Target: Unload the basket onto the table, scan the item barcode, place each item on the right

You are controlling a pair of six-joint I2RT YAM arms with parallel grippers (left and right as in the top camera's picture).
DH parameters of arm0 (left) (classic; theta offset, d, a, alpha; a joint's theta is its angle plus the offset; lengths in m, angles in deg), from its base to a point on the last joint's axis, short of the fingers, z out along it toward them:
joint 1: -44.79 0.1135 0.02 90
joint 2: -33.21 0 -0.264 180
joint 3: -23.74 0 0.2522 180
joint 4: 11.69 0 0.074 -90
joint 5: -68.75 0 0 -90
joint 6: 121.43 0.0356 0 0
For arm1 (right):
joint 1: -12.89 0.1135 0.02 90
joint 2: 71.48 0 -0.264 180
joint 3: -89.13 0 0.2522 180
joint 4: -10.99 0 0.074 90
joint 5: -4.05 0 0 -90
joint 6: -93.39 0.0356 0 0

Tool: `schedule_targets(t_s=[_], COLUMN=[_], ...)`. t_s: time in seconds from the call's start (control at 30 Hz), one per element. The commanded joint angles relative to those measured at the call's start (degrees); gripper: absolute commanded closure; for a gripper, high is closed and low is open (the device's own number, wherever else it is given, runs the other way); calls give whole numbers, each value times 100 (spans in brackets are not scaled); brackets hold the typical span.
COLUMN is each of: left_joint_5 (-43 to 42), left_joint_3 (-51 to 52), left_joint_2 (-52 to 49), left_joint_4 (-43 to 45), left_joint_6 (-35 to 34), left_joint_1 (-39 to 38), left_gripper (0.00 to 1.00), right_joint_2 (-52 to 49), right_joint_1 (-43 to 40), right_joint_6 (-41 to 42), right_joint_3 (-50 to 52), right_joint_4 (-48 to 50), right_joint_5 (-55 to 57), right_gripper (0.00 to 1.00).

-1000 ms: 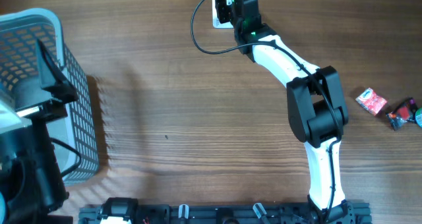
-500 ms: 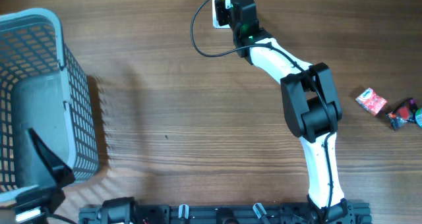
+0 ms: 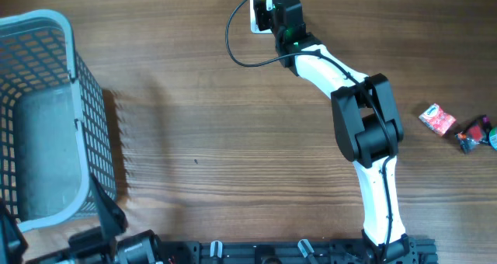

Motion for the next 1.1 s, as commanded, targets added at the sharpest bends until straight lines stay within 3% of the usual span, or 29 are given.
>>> schedule_targets(t_s=[0.0,0.33,0.47,0.57,0.7,0.8,0.9,1.07], left_joint_5=[-323,-662,-992,-2267,-2317,-2459,-3152,-3152], left_joint_3=[367,708,708,710,815,1102,1606,1834], left_joint_2=[133,-35,-354,-713,-719,-719,-719,-719], left_joint_4=[-76,881,566,348,280,291,474,415], left_joint_6=[-52,-46,-208,-201,-201,-201,-199,-205], left_joint_1=[310,503,501,501,501,501,479,387], left_gripper=[0,0,0,0,0,0,0,0], right_joint_2=[-26,-24,-20,-2,94,142,144,197], right_joint_1=[-46,-44,-39,-46,-46,-61,-136,-267], right_joint_6=[-66,-345,-675,-1005,-1095,-1193,-1423,-1421], right_joint_3=[-111,-111,-111,-114,-114,-114,-114,-114], right_joint_4=[9,203,249,326,317,326,236,-140], right_joint_5=[63,122,817,1388,1438,1958,2601,3169], right_gripper=[74,74,74,73,73,73,75,76])
